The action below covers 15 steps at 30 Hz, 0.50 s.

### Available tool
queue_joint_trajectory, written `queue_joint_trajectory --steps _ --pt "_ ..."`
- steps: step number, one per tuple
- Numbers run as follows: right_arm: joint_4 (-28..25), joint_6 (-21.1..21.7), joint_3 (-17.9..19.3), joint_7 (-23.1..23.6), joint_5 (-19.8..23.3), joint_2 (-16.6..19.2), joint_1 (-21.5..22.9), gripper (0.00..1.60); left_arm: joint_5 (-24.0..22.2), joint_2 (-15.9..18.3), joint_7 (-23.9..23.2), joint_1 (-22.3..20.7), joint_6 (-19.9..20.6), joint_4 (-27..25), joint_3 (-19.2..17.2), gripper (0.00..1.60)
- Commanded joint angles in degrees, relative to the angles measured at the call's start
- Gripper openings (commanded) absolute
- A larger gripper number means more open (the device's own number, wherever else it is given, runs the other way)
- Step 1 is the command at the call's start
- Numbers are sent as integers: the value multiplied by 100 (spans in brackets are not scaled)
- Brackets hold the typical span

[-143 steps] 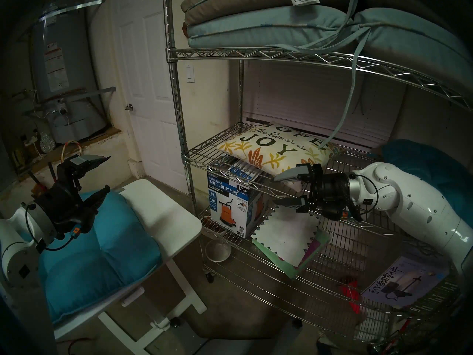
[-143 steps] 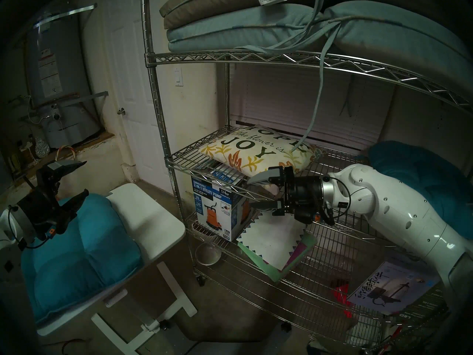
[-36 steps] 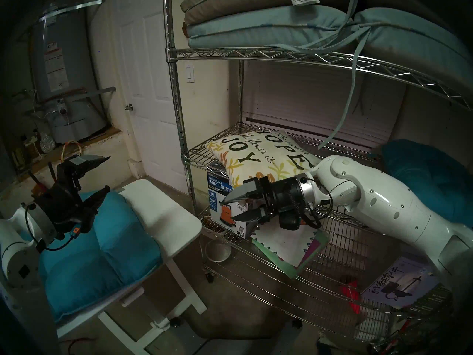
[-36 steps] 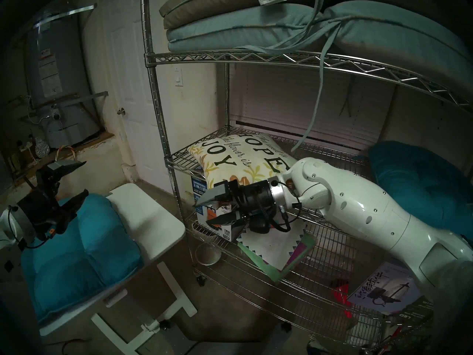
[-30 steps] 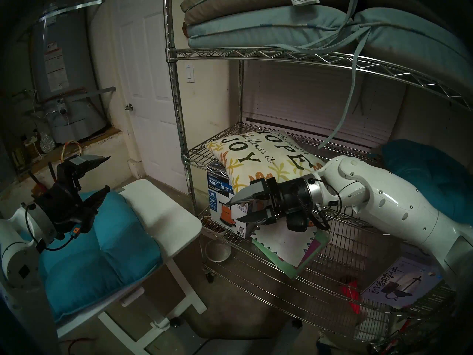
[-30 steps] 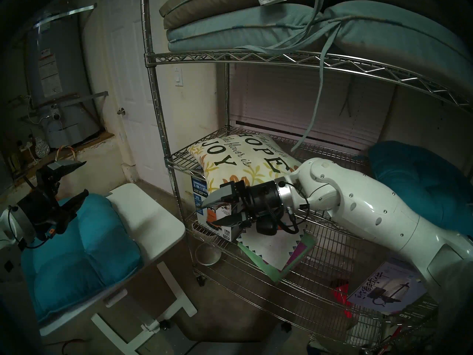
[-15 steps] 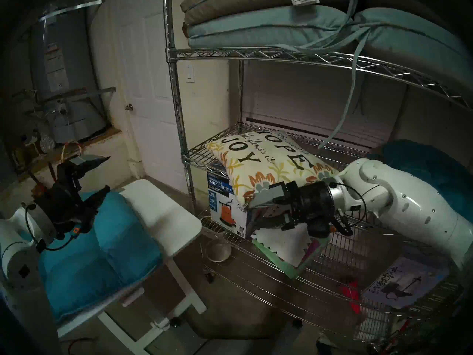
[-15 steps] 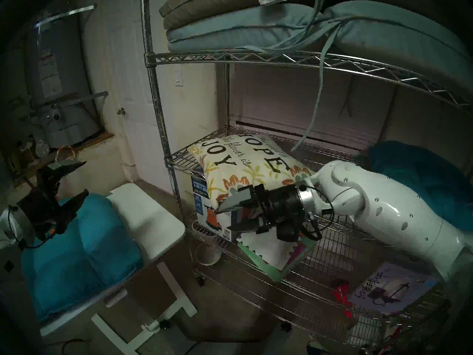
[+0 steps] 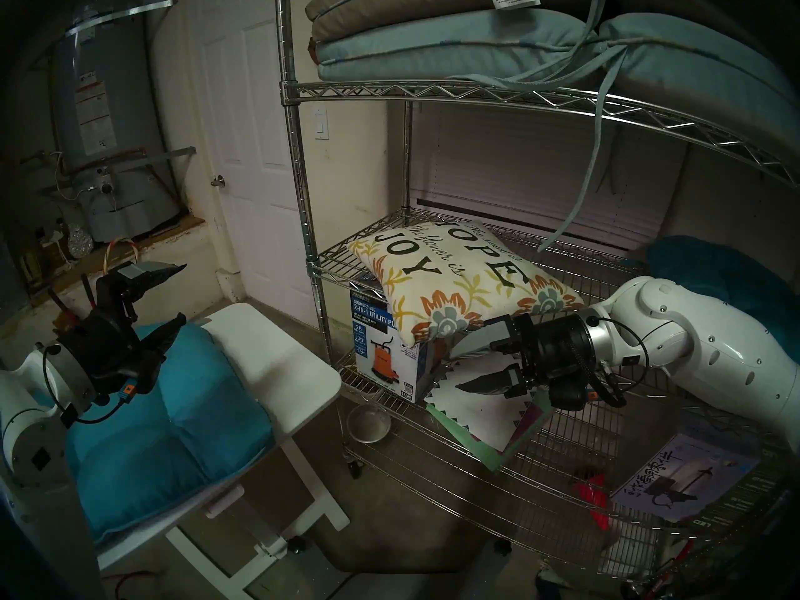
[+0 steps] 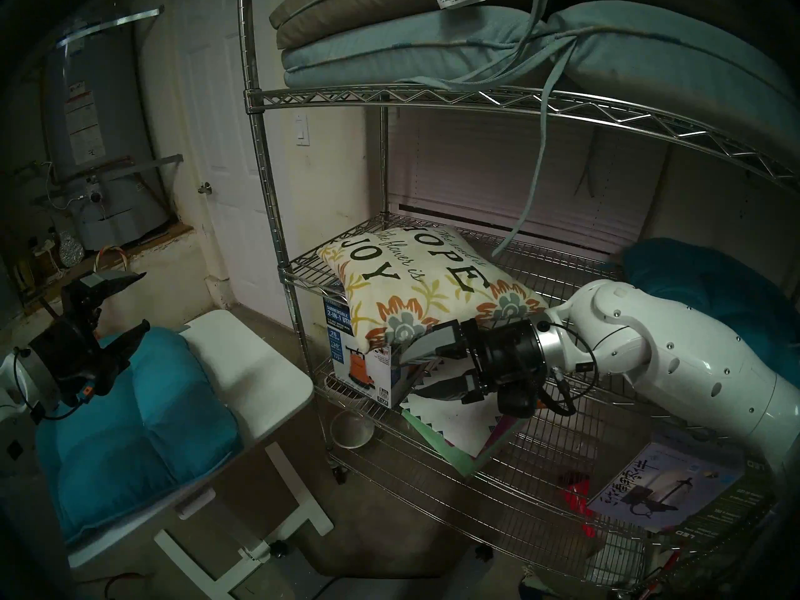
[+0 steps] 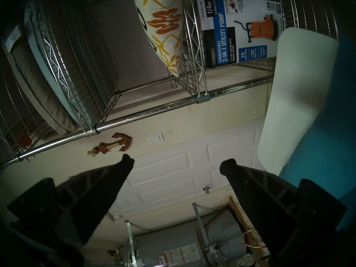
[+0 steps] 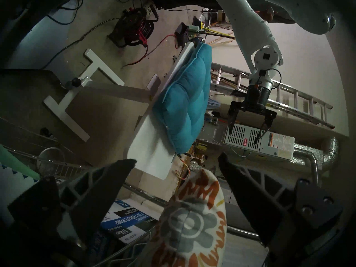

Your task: Take cushion off the shelf

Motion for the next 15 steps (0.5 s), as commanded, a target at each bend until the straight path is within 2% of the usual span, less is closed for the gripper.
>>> queue_joint_trajectory --steps 1,8,10,15 --pt "-67 34 70 -1 91 94 61 160 -13 45 -23 -10 -12 -103 -14 160" --pt "-72 43 60 0 97 100 68 160 -31 182 -81 -233 39 126 142 160" --pt "-72 45 58 -2 94 101 69 160 -255 264 -172 -372 157 260 219 160" --pt "-73 49 56 -8 88 102 69 160 -392 451 -270 -724 301 442 416 160"
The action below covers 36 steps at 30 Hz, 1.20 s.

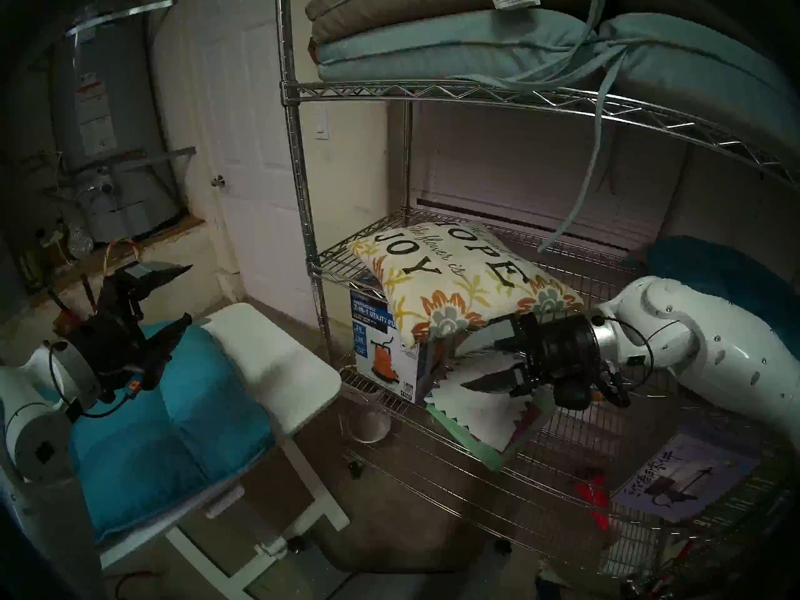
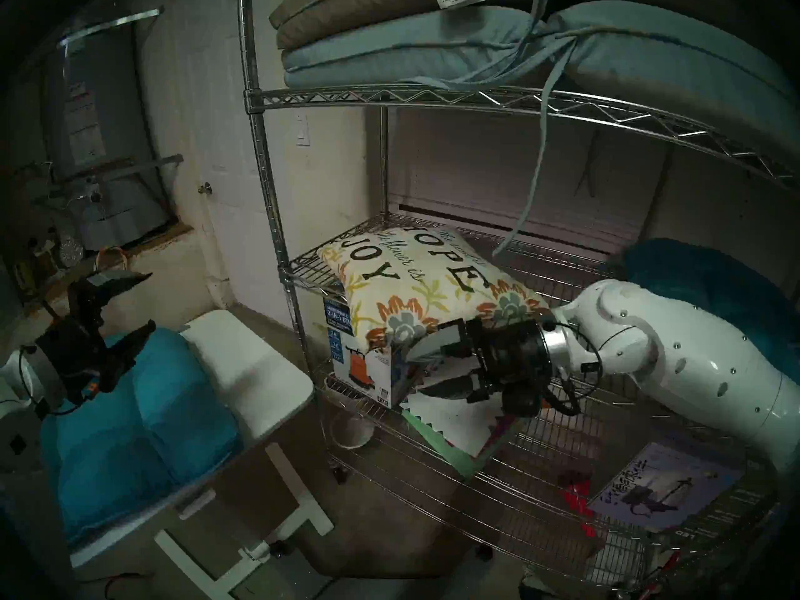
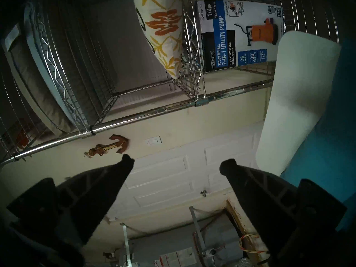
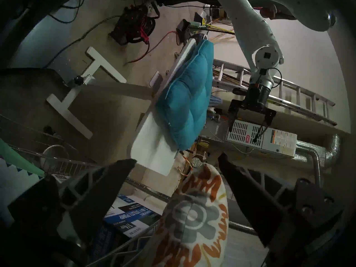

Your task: Take cushion off the shelf

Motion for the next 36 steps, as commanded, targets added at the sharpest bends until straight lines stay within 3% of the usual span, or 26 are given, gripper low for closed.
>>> queue_joint_trajectory --steps 1,12,36 --pt "-39 -9 56 -20 53 -2 63 160 -235 306 -79 -508 201 115 179 160" --pt "-42 -4 53 -21 53 1 65 160 -108 531 -236 -984 253 284 732 160" --pt "-42 -7 51 -11 66 1 69 160 380 433 -327 -1499 653 444 2041 160"
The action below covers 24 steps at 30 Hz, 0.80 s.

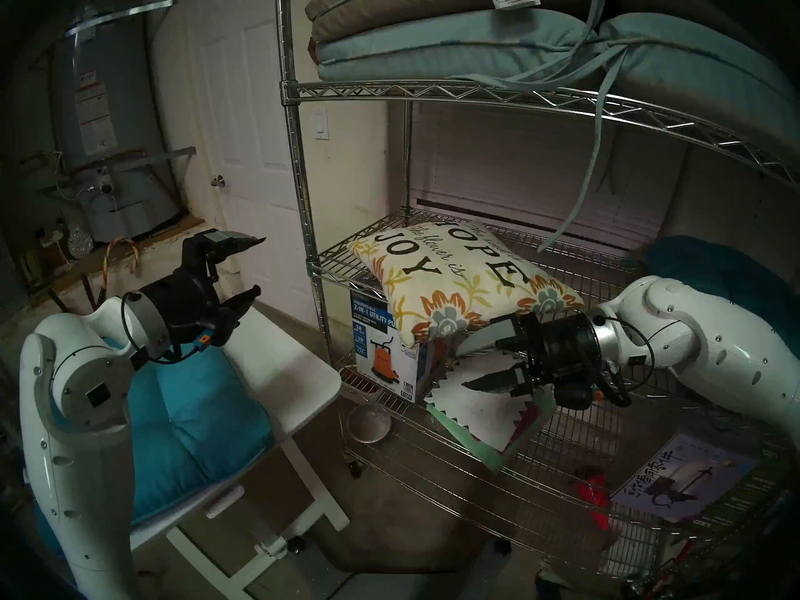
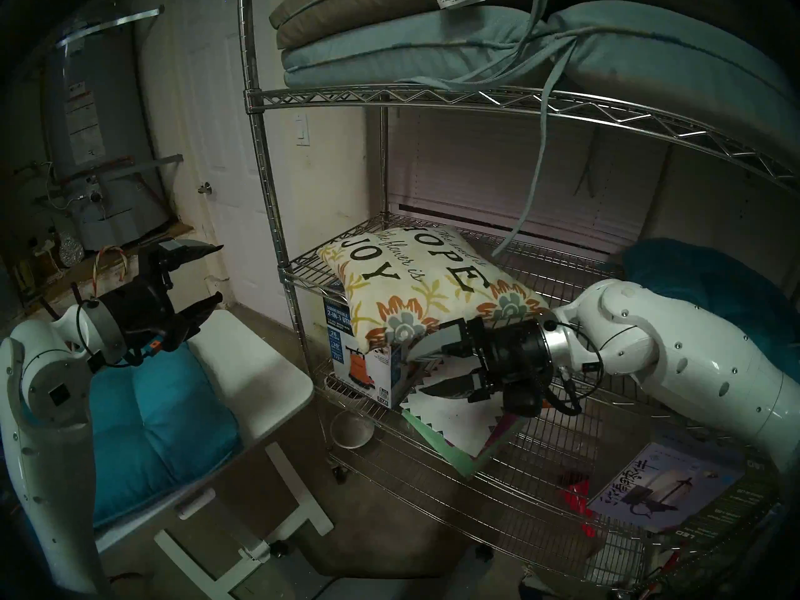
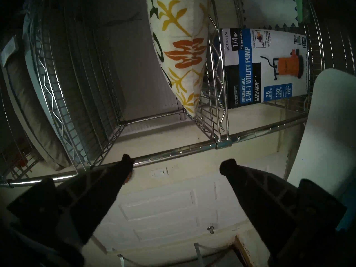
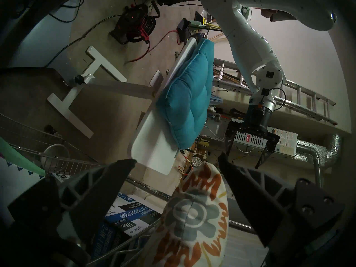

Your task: Take cushion off the shelf

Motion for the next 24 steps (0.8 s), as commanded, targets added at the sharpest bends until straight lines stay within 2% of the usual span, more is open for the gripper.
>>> queue_joint_trajectory --steps 1,10,13,17,24 --pt "-31 -22 51 -14 58 -19 66 160 55 -30 26 -227 96 20 223 160" --pt "-30 -23 52 -13 60 -19 66 160 331 -105 83 -395 205 185 675 160" --pt "-30 -23 53 -13 59 -19 65 160 492 -122 94 -561 242 351 927 160" --pt "-30 -23 53 -15 57 -19 65 160 313 -173 -87 -754 385 514 1089 160" --pt "-30 -22 53 -17 54 -19 64 160 644 -169 17 -1066 340 812 1502 160"
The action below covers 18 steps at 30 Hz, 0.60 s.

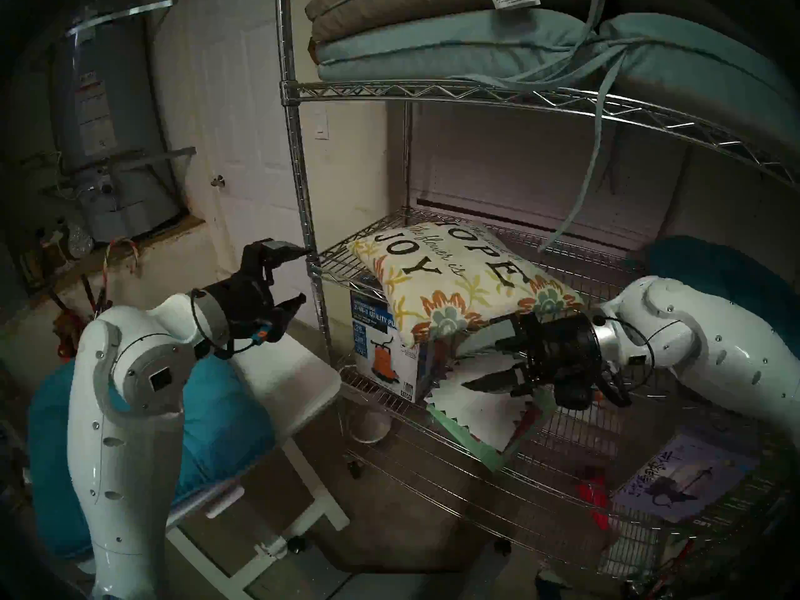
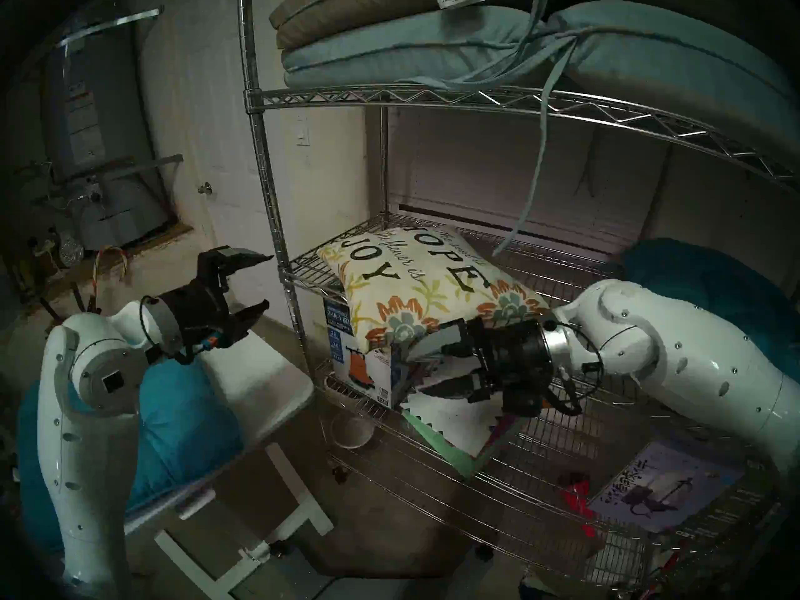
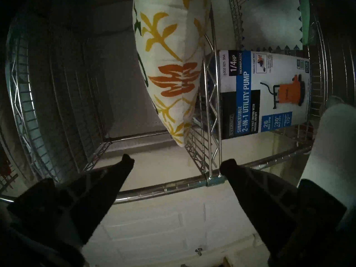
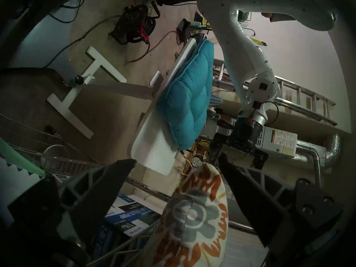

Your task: Take cushion off the shelf

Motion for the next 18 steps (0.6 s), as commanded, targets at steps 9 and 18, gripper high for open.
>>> queue_joint_trajectory --steps 9,18 --pt "-28 -10 54 -22 46 -15 62 160 508 -91 174 -778 12 260 746 160" --pt "-28 -12 53 -19 51 -15 63 160 668 -230 136 -895 118 252 1078 160"
